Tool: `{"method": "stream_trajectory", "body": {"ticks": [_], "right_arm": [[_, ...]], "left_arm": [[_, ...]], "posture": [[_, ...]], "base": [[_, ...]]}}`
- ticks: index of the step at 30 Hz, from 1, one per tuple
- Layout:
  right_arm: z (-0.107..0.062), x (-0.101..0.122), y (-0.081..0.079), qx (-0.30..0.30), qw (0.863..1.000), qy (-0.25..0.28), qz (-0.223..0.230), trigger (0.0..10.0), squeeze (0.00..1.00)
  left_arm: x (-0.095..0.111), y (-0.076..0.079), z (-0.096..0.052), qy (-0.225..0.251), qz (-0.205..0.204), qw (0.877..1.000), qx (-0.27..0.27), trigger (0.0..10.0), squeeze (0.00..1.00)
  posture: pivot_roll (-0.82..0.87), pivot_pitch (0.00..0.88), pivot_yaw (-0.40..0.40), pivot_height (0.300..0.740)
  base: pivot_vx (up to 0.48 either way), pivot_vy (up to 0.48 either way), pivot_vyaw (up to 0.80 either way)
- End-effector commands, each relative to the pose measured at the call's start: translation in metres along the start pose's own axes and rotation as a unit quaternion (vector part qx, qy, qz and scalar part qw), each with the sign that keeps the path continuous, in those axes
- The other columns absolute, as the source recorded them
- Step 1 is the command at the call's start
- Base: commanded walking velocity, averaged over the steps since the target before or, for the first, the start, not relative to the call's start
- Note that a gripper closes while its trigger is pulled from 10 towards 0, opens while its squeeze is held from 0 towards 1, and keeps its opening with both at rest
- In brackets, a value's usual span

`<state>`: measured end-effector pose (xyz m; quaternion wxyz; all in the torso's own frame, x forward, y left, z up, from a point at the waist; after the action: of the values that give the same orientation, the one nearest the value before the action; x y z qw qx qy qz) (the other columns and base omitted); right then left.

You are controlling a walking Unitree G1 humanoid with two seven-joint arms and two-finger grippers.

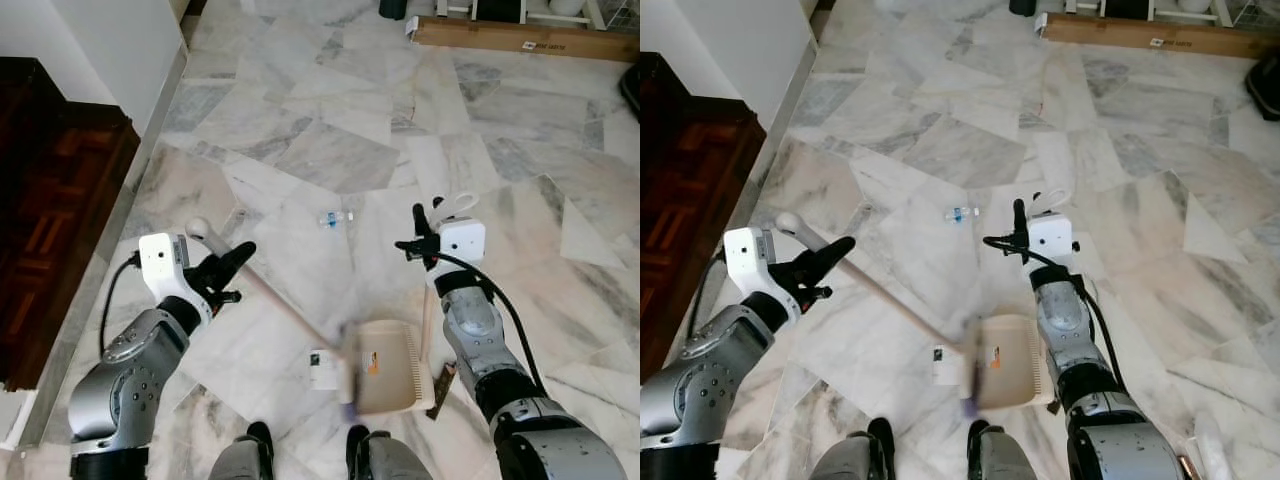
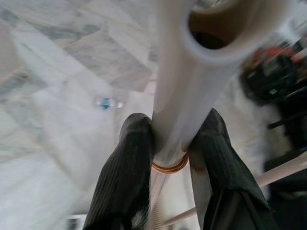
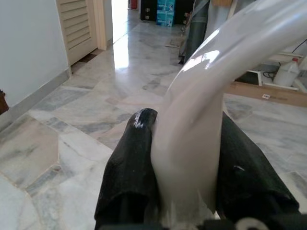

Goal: Sweep floor

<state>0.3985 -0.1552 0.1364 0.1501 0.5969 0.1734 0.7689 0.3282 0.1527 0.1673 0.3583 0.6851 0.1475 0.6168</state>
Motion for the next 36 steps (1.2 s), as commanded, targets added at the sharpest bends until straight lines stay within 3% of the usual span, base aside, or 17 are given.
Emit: {"method": "stream_trajectory", "body": {"ticks": [1, 3, 5, 11, 15, 23, 36], "right_arm": [[-0.004, -0.007, -0.011, 0.011, 1.0, -0.02, 0.02, 10.0, 0.0], [-0.004, -0.007, -0.011, 0.011, 1.0, -0.02, 0.02, 10.0, 0.0], [-0.003, -0.005, -0.012, 0.018, 1.0, -0.012, -0.002, 10.0, 0.0], [-0.001, 0.004, -0.008, 0.02, 1.0, 0.012, -0.021, 10.0, 0.0], [0.003, 0.011, 0.001, 0.012, 0.999, 0.032, -0.039, 10.0, 0.0], [0.007, 0.023, 0.006, 0.026, 0.994, 0.065, -0.085, 10.0, 0.0], [0.012, 0.04, 0.002, 0.043, 0.987, 0.105, -0.114, 10.0, 0.0]], "left_arm": [[0.007, 0.005, 0.0, 0.014, -0.007, 1.0, -0.012, 10.0, 0.0], [0.01, 0.005, -0.001, 0.02, 0.015, 1.0, -0.005, 10.0, 0.0], [0.026, -0.005, -0.008, 0.056, 0.063, 0.996, 0.029, 10.0, 0.0], [0.047, -0.017, -0.024, 0.097, 0.098, 0.988, 0.067, 10.0, 0.0], [0.049, -0.023, -0.029, 0.097, 0.12, 0.985, 0.077, 10.0, 0.0], [0.05, -0.025, -0.032, 0.106, 0.126, 0.983, 0.084, 10.0, 0.0], [0.046, -0.027, -0.03, 0.102, 0.136, 0.982, 0.086, 10.0, 0.0]], "posture": [[0.07, 0.272, 0.024, 0.74], [0.07, 0.272, 0.024, 0.74], [0.07, 0.275, 0.021, 0.74], [0.07, 0.283, 0.016, 0.74], [0.07, 0.286, 0.012, 0.74], [0.06, 0.298, 0.004, 0.74], [0.05, 0.292, 0.001, 0.74]], "base": [[0.0, 0.0, 0.0], [0.0, 0.0, 0.0], [0.0, 0.0, 0.0], [0.0, 0.0, 0.0], [0.0, 0.0, 0.0], [0.0, 0.0, 0.0], [0.0, 0.0, 0.0]]}}
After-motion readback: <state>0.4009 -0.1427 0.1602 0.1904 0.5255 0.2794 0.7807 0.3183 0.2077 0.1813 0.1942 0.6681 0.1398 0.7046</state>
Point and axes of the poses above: a point about 5 cm out from each wrist's last joint towards the gripper, its own z axis pointing out of the wrist towards the gripper, its own x axis along the axis of the wrist's last joint, y = z × x, the point moved 4 cm from there along z, pointing out of the wrist towards the gripper, and after that the axes turned 15 degrees about -z, right-handed, at the moved point
